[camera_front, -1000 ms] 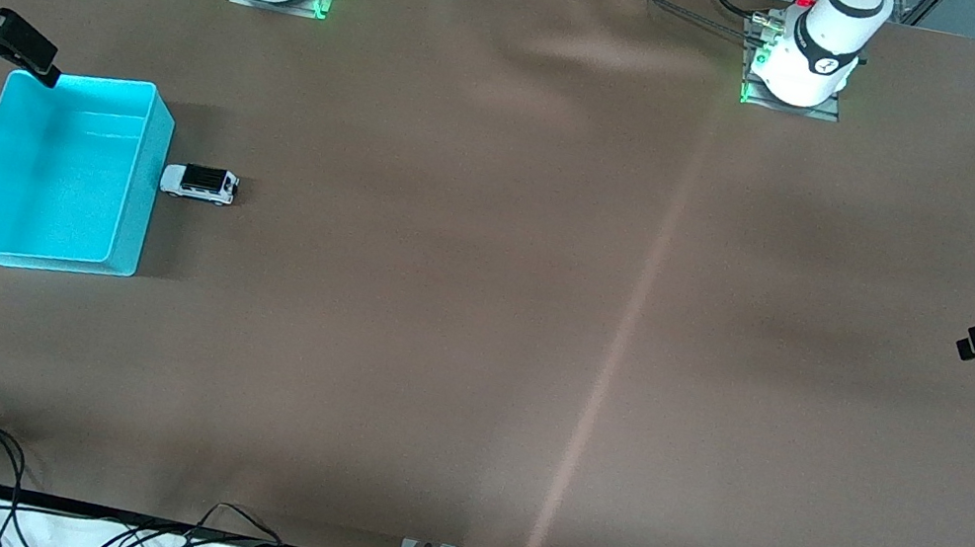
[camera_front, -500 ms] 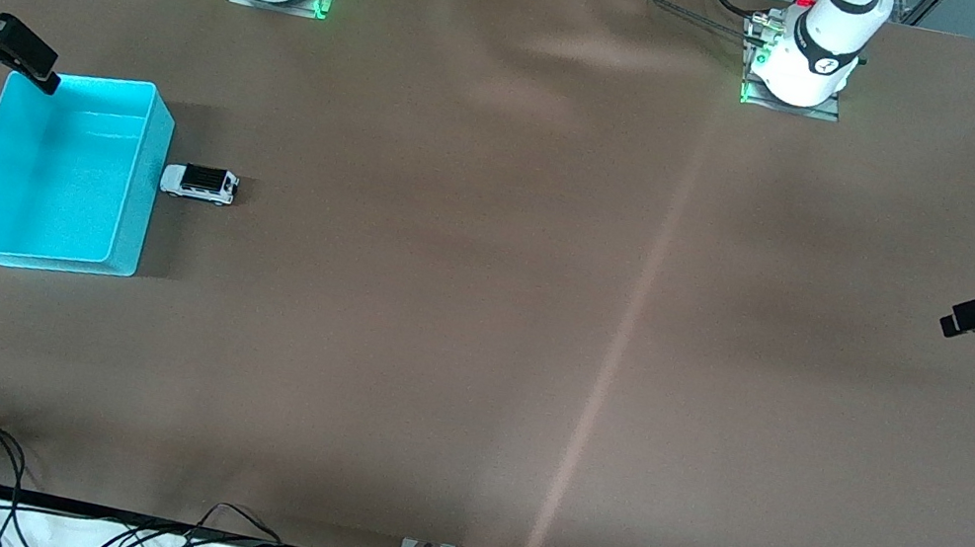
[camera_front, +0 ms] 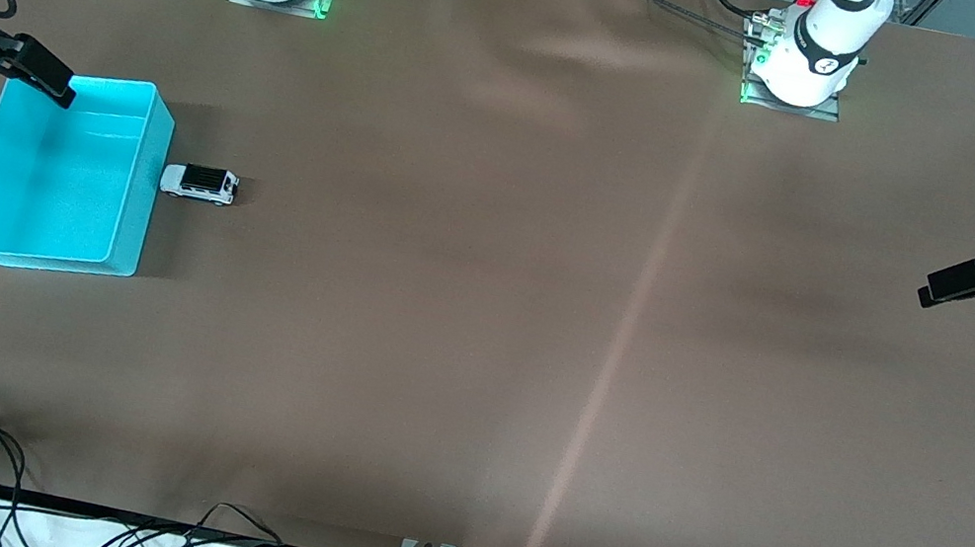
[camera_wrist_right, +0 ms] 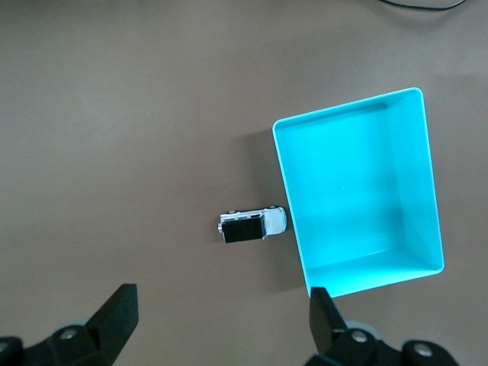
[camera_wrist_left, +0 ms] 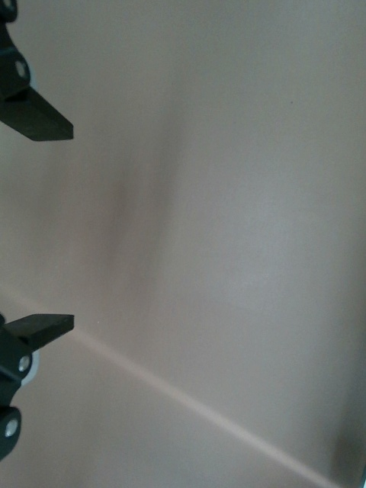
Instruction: Wind and store white jeep toy
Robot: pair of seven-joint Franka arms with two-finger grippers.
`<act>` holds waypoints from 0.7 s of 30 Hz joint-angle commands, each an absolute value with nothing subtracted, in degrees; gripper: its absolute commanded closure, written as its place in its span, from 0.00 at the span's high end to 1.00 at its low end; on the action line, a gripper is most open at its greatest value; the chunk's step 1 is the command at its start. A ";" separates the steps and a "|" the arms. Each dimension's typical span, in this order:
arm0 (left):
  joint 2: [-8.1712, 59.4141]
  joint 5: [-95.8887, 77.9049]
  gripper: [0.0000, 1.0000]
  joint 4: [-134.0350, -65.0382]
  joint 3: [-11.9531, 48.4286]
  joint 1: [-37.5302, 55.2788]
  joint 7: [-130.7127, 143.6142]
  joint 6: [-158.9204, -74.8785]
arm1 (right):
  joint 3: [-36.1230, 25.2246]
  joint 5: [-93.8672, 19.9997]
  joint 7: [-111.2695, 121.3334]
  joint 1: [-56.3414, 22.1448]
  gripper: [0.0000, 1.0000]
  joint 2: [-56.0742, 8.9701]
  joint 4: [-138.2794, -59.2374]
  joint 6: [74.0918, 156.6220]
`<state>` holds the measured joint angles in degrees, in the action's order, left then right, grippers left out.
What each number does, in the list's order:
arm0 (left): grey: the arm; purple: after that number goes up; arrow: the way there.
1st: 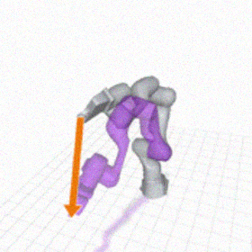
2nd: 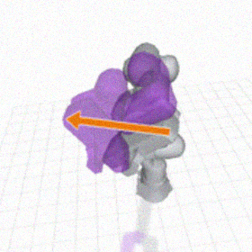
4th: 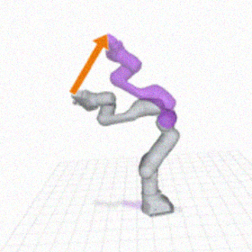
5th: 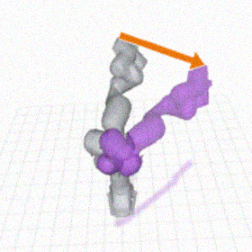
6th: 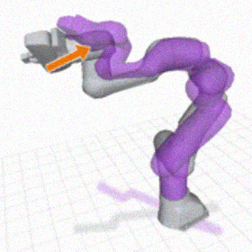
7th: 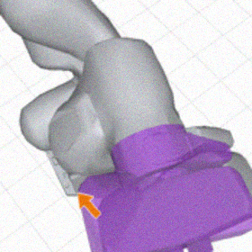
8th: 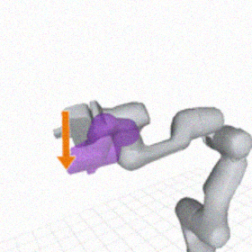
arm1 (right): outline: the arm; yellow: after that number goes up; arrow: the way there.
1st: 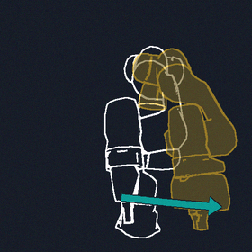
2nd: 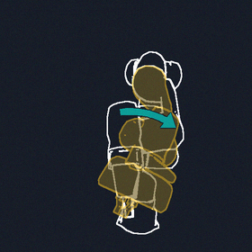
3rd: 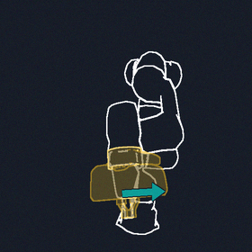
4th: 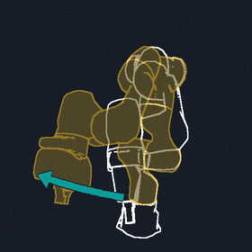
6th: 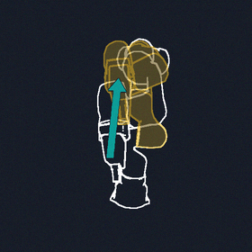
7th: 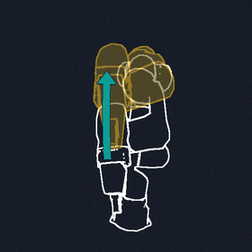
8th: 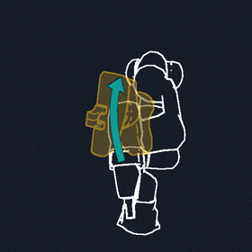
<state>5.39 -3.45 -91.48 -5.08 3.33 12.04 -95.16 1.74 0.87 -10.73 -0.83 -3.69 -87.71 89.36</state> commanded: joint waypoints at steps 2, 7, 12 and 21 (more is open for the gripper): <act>4.22 -5.19 1.00 -92.37 -6.07 4.04 10.55 -95.89 | 1.41 0.18 -11.42 -0.88 1.00 -3.95 -86.57 88.51; 3.78 -5.10 1.00 -90.45 -5.71 4.04 10.46 -95.36 | 1.49 0.09 -13.35 -0.88 1.00 -5.18 -87.01 88.85; 3.52 -5.01 1.00 -88.59 -5.01 3.96 10.63 -94.75 | 1.49 0.09 -12.83 -0.88 1.00 -3.61 -91.49 90.78; 3.25 -4.75 1.00 -86.84 -5.10 4.22 10.55 -92.90 | 1.67 0.09 -13.18 -0.88 1.00 -1.49 -100.89 100.72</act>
